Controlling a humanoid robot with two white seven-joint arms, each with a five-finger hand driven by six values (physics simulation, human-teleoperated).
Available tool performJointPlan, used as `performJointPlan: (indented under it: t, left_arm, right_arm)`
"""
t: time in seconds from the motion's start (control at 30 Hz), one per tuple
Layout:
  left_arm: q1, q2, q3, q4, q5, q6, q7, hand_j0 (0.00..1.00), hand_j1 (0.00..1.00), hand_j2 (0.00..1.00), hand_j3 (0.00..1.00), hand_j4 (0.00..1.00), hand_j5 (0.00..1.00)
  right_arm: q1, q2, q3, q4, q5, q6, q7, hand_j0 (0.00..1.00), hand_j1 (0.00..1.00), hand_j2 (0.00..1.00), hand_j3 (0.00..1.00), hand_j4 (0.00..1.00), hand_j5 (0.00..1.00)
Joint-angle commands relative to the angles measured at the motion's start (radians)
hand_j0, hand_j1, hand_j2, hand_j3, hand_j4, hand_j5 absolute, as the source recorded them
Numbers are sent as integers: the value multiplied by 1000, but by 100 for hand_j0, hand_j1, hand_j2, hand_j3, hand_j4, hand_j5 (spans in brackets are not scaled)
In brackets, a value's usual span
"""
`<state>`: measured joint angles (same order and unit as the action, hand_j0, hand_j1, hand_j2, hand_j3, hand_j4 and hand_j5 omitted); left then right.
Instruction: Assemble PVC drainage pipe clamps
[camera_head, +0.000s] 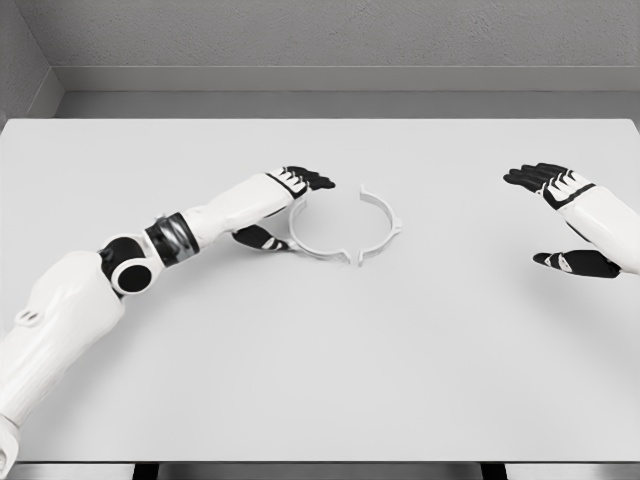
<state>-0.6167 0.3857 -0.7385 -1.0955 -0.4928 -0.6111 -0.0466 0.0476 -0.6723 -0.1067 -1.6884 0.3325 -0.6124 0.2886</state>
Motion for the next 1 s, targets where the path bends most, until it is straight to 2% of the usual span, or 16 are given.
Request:
performJointPlan:
  t: [0.0,0.97]
  left_arm:
    - [0,-4,1,-1,7,0,1,100,100,100,100,100,100]
    - [-40,-18,1,74,7,0,1,100,100,100,100,100,100]
  right_arm:
    - [0,-1,-1,0,-7,2,0,100,100,100,100,100,100]
    - [3,-1,-2,3,-7,2,-2,100,100,100,100,100,100]
